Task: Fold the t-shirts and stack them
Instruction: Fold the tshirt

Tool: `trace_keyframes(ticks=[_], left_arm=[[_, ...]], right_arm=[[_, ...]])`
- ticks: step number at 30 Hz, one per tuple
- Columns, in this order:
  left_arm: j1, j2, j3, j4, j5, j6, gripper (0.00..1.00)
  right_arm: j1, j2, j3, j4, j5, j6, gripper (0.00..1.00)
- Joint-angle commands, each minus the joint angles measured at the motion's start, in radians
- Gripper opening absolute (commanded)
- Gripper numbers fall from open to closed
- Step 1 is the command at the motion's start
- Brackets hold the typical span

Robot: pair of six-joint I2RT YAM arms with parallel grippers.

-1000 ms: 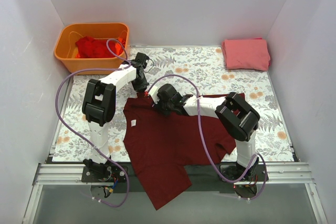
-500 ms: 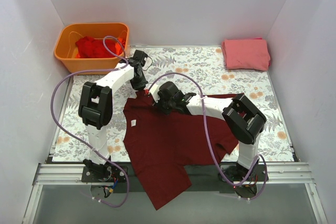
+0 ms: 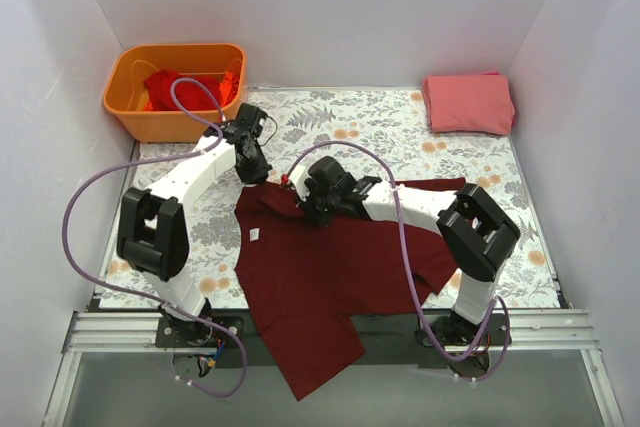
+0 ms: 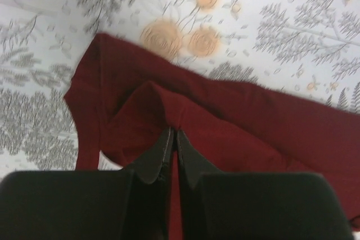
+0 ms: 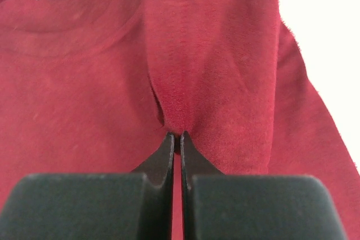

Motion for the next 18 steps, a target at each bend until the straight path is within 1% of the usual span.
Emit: trace_keyframes(ticks=[1, 3, 5, 10, 14, 18], left_arm=[[-0.011, -0.152, -0.094, -0.045, 0.032, -0.06, 0.02], [-0.014, -0.221, -0.171, -0.051, 0.064, -0.091, 0.02], [-0.02, -0.258, -0.235, -0.063, 0.091, -0.109, 0.02], [-0.034, -0.363, -0.345, -0.101, 0.134, -0.154, 0.03], [-0.051, -0.411, -0.426, -0.12, 0.15, -0.189, 0.03], [-0.059, -0.443, -0.493, -0.138, 0.15, -0.214, 0.03]], right_arm=[[0.004, -0.068, -0.01, -0.068, -0.073, -0.006, 0.01], [0.004, -0.076, -0.015, -0.108, -0.095, -0.019, 0.01], [0.004, -0.087, -0.013, -0.14, -0.101, -0.032, 0.01], [0.004, -0.098, -0.012, -0.239, -0.116, -0.09, 0.01], [0.004, -0.095, -0.01, -0.299, -0.168, -0.127, 0.01], [0.005, -0.082, -0.006, -0.355, -0.184, -0.156, 0.01]])
